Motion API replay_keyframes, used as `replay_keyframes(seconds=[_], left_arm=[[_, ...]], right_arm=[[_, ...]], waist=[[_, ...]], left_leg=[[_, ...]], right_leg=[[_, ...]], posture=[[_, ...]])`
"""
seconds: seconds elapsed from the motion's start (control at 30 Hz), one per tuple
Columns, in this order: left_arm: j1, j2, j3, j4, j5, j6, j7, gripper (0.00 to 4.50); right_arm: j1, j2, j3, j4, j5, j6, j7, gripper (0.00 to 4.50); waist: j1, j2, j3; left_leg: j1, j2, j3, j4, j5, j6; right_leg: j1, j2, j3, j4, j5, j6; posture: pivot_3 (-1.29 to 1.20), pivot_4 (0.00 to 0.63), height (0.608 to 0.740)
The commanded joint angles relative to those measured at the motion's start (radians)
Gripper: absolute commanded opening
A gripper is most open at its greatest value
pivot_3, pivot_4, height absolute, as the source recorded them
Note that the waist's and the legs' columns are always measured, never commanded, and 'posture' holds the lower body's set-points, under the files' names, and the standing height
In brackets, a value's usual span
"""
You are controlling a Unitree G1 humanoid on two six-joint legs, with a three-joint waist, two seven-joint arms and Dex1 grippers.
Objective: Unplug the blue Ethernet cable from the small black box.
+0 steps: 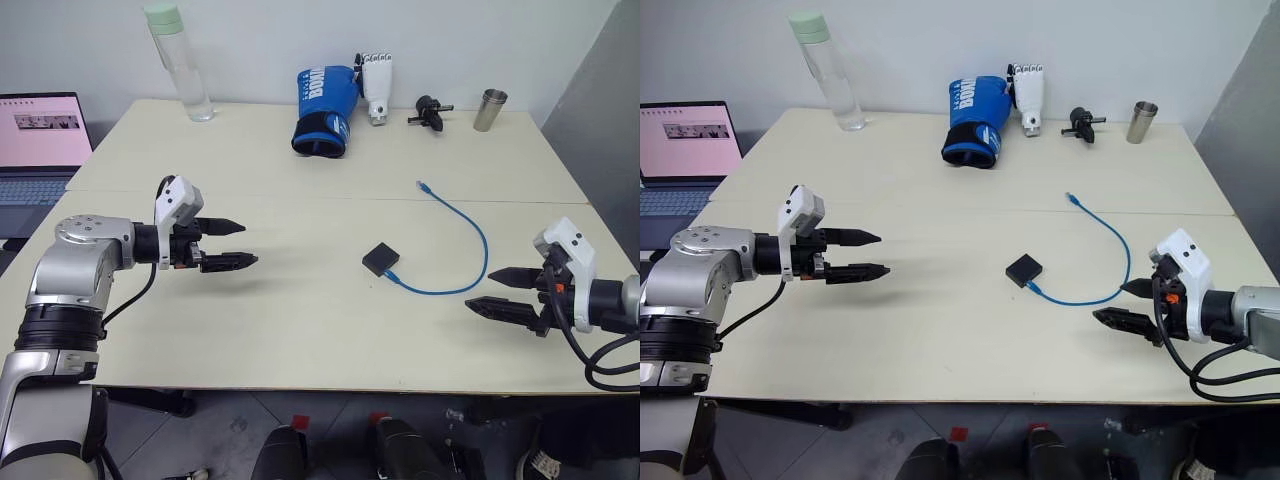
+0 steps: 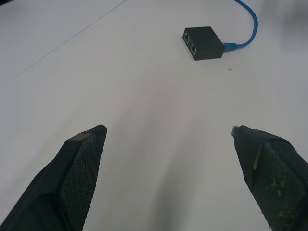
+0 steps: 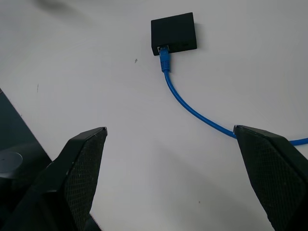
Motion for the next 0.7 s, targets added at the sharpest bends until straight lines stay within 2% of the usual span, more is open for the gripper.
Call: replay_keyframes(seconds=[0.03,0.27,0.47,0.7], left_arm=[[-0.022,0.001,0.009,-0.026,-0.008,-0.001,-0.006,4.47],[-0.016,-0.007,0.012,-0.055,-0.018,0.019,0.003,4.47],[0.042,-0.052,0.004,-0.176,-0.046,0.052,0.022,4.47],[0.102,-0.120,-0.020,-0.300,-0.029,0.006,0.075,4.47]], right_arm=[[-0.020,0.009,-0.012,-0.018,0.010,-0.010,-0.011,4.48],[-0.038,0.033,0.031,-0.027,-0.017,-0.040,-0.023,4.48],[-0.103,0.132,0.229,-0.014,-0.160,-0.153,-0.071,4.48],[-0.207,0.314,0.450,0.171,-0.391,-0.295,-0.141,4.48]], waist=[[0.000,0.000,0.000],[0.000,0.000,0.000],[-0.001,0.000,0.000],[-0.001,-0.001,0.000]], left_leg=[[0.000,0.000,0.000,0.000,0.000,0.000],[0.000,0.000,0.000,0.000,0.000,0.000],[0.000,0.000,0.000,0.000,0.000,0.000],[0.000,0.000,0.000,0.001,0.000,0.000]], right_leg=[[0.000,0.000,0.000,0.000,0.000,0.000],[0.000,0.000,0.000,0.000,0.000,0.000],[0.000,0.000,0.001,0.000,0.000,0.000],[-0.001,0.000,0.001,0.001,0.000,0.000]], posture=[[0.00,0.150,0.740],[0.00,0.150,0.740],[0.00,0.150,0.740],[0.00,0.150,0.740]])
